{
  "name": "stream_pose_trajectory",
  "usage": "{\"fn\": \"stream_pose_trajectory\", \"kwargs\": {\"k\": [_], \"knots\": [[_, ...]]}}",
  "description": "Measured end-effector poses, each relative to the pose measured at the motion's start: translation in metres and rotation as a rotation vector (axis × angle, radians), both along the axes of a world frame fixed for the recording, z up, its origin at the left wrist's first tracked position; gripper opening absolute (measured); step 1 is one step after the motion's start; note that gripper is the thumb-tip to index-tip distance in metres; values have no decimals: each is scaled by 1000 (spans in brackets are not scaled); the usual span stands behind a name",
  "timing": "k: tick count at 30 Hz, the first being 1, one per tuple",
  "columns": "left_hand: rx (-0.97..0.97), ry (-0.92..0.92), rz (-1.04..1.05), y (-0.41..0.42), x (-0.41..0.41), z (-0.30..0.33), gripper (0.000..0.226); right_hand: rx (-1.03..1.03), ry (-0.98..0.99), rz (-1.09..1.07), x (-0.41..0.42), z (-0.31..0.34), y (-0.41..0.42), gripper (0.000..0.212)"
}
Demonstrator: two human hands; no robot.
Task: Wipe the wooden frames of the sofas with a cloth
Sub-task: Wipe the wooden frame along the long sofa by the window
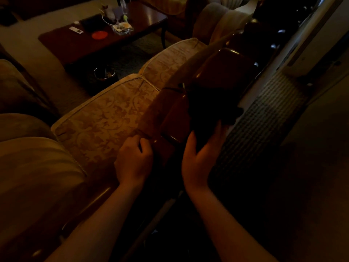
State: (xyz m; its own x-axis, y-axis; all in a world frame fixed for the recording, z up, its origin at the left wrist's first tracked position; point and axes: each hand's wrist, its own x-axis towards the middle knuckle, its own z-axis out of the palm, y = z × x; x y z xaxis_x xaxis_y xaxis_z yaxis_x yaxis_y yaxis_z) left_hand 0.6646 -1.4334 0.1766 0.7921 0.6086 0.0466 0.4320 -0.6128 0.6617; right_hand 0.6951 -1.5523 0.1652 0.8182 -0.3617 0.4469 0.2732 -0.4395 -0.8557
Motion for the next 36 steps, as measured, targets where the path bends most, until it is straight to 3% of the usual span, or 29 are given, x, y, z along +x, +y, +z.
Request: {"fn": "stream_pose_trajectory", "kwargs": {"k": [3,6,9,10,13,15,17,20,23,26,28,30,32,35,36], "knots": [[-121,3,36,-1,-1,5,30,-200,-61,137,-20,-14,-12,51],[-534,-78,96,9,-2,13,28,-496,-198,222,20,15,-34,42],[-808,-19,137,38,-8,16,23,-808,-47,254,50,62,-19,45],[-783,62,87,47,-14,15,20,-958,56,364,49,67,-4,47],[-392,370,-97,72,-43,9,23,-1300,268,799,14,55,56,49],[-231,448,-20,78,-64,9,26,-1316,309,1011,-21,41,88,45],[-188,383,115,75,-74,13,26,-1328,299,1105,-32,35,97,45],[-222,264,158,71,-76,16,28,-1510,292,992,21,46,81,53],[-406,136,239,76,-77,17,23,-1686,279,779,71,65,62,60],[-636,8,333,80,-78,17,30,-1685,164,918,36,58,74,55],[-677,-20,365,80,-79,18,30,-1624,8,1063,-11,40,85,41],[-653,-31,369,78,-80,21,24,-1608,-77,1178,-33,35,86,42],[-635,-42,358,78,-82,23,21,-1657,65,1155,-5,44,81,44],[-614,-49,366,79,-82,23,21,-1728,507,846,67,61,82,50],[-594,-37,369,79,-81,23,20,-1749,566,813,73,63,86,55]]}}
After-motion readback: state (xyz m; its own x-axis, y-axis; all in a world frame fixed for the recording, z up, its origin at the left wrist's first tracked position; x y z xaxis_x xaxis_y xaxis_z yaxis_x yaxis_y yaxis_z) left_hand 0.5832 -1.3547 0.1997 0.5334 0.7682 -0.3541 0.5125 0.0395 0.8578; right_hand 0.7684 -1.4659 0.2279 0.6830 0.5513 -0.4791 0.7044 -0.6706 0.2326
